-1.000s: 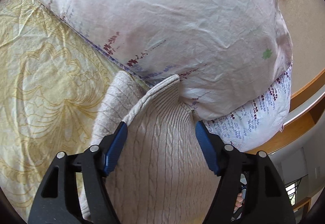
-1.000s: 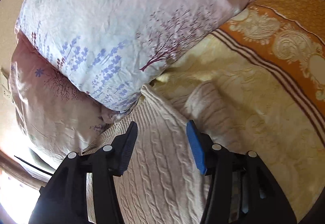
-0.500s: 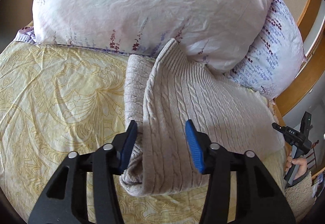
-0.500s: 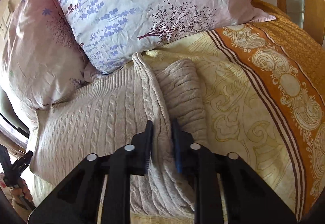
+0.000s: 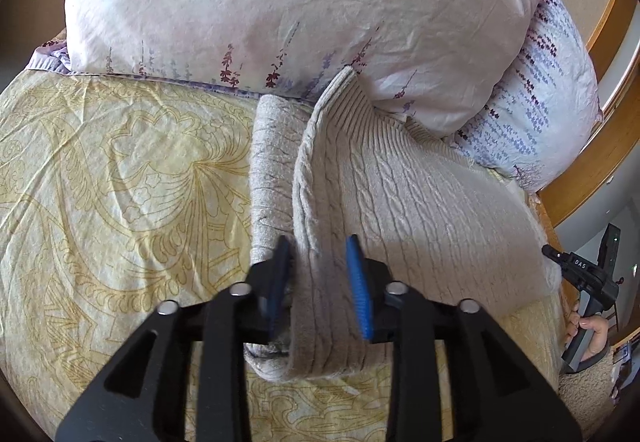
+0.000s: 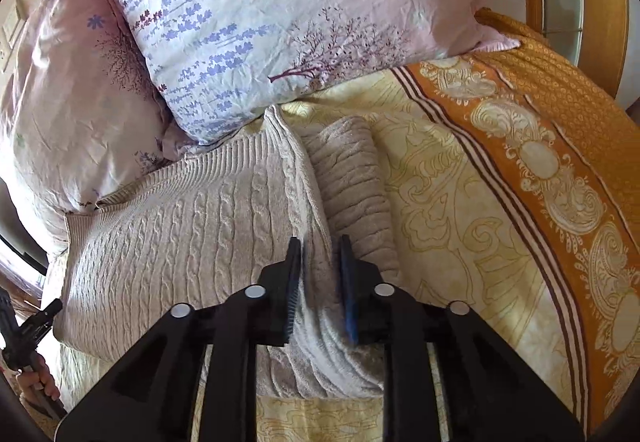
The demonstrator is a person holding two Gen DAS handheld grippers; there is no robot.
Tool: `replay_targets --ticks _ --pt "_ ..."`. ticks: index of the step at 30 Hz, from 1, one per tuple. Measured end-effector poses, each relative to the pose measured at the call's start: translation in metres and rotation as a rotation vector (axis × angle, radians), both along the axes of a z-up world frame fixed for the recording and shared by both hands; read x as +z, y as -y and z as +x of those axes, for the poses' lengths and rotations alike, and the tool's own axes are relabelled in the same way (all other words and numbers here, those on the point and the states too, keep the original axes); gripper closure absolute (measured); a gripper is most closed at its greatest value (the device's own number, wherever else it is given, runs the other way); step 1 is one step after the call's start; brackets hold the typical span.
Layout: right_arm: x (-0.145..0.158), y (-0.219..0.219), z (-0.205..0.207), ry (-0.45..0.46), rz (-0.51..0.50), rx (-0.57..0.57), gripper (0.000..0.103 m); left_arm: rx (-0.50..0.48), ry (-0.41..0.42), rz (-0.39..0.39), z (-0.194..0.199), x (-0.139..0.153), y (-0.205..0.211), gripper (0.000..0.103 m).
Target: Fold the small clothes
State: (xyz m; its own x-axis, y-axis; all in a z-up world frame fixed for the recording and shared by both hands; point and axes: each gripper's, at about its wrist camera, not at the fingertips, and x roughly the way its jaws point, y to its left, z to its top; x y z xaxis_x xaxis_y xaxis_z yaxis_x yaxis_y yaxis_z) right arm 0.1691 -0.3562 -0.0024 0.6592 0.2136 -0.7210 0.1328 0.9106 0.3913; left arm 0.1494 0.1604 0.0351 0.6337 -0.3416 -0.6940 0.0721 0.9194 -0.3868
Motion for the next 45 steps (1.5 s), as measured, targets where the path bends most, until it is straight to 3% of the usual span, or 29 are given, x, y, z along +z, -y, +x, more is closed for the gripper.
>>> replay_targets --ticks 1,2,4,6,10,13,16,19,21,27,32,36,38,45 --pt "0.006 -0.004 -0.001 0.024 -0.016 0.003 0.066 0.017 0.016 -0.006 0.000 0.003 -0.002 0.043" --pt "0.011 -0.009 -0.002 0.049 -0.033 0.010 0.051 0.043 0.028 0.004 0.000 0.006 -0.004 0.036" --pt "0.021 -0.026 -0.002 0.089 -0.071 0.042 0.042 0.052 0.029 -0.013 0.006 0.009 -0.008 0.034" --pt "0.027 -0.049 0.002 0.119 -0.092 0.107 0.042 0.060 0.010 -0.074 0.012 0.007 -0.015 0.033" --pt "0.019 -0.088 0.022 0.074 0.050 0.249 0.042 0.084 -0.065 -0.170 0.029 -0.005 -0.024 0.032" --pt "0.014 -0.121 0.033 0.043 -0.088 0.241 0.041 0.100 -0.082 -0.195 0.034 -0.011 -0.027 0.032" --pt "0.007 -0.142 0.042 0.013 -0.242 0.213 0.029 0.096 -0.086 -0.179 0.038 -0.011 -0.025 0.032" --pt "0.001 -0.155 0.041 0.019 -0.346 0.223 0.025 0.081 -0.083 -0.146 0.042 -0.010 -0.018 0.032" --pt "0.000 -0.155 0.039 0.026 -0.363 0.224 0.024 0.068 -0.084 -0.140 0.046 -0.010 -0.013 0.032" --pt "-0.002 -0.149 0.039 0.032 -0.330 0.232 0.021 0.062 -0.087 -0.151 0.053 -0.012 -0.004 0.039" --pt "-0.006 -0.149 0.040 0.033 -0.318 0.233 0.021 0.081 -0.109 -0.199 0.055 -0.016 -0.007 0.055" --pt "-0.007 -0.150 0.038 0.034 -0.307 0.234 0.020 0.101 -0.144 -0.289 0.057 -0.022 -0.014 0.064" --pt "-0.007 -0.150 0.038 0.034 -0.302 0.234 0.020 0.107 -0.169 -0.333 0.059 -0.027 -0.015 0.075" --pt "-0.006 -0.152 0.037 0.035 -0.307 0.230 0.019 0.135 -0.168 -0.531 0.058 -0.028 -0.011 0.081"
